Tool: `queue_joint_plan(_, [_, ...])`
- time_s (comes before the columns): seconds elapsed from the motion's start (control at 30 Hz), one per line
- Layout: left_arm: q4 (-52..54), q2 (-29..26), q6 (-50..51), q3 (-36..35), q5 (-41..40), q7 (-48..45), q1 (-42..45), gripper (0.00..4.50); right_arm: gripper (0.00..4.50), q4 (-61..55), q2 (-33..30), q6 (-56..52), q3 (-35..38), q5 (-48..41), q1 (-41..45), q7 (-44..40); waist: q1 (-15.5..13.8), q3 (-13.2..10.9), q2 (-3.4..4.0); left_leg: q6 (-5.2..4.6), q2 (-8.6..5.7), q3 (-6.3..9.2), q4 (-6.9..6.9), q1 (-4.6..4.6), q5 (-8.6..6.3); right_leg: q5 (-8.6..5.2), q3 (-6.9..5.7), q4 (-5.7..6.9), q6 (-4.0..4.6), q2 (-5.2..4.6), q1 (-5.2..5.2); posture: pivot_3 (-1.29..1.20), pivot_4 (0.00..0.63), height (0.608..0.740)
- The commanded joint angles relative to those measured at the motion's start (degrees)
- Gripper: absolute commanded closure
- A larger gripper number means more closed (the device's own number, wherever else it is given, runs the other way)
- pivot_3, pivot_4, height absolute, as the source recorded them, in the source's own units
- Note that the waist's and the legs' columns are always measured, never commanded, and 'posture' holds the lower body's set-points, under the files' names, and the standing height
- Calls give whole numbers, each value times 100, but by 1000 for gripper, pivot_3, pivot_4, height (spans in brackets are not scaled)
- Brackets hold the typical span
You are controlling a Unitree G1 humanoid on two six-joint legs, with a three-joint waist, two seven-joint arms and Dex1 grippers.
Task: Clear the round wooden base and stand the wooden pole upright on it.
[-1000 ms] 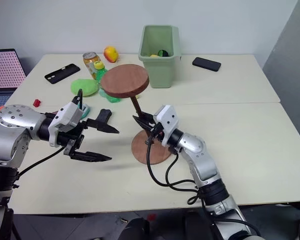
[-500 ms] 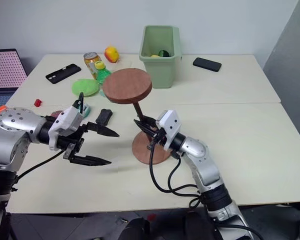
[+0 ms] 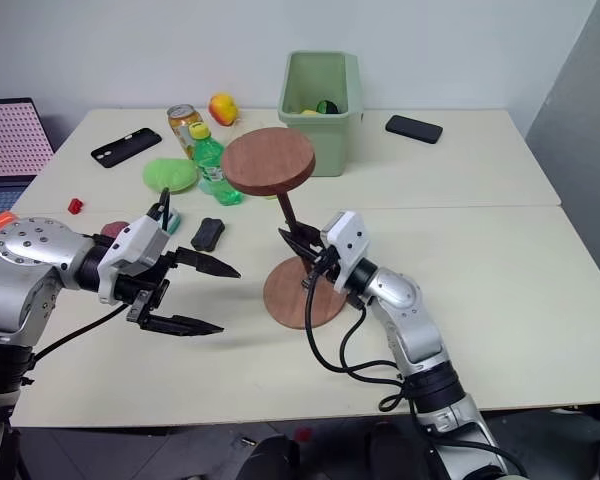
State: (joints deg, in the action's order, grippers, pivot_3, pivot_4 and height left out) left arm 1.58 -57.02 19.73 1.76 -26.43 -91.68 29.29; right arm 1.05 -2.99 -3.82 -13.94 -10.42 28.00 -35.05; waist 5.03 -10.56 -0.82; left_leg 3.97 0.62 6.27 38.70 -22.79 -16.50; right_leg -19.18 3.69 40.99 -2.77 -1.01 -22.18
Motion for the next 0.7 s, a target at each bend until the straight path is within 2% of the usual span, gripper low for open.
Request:
queue_joint_plan(0.03, [119, -136, -6, -235, -87, 9, 8, 0, 4273, -124, -4, -149, -173, -65, -186, -139, 0, 0, 0, 0, 0, 1, 0, 0, 0, 0, -1, 0, 0, 0, 0, 0, 150, 740])
queue_joint_plan(0.43, [47, -117, -73, -192, -66, -1, 44, 0, 4273, 30, 47, -100, -182, 10, -188, -137, -3, 0, 1, 0, 0, -1, 0, 0, 0, 0, 0, -1, 0, 0, -1, 0, 150, 740])
queue_joint_plan(0.7, [85, -133, -68, -222, -93, -2, -4, 0, 4273, 255, -189, 155, -235, 98, -491, -299, -6, 1, 0, -1, 0, 0, -1, 1, -1, 0, -1, -2, 0, 0, 2, 0, 150, 740])
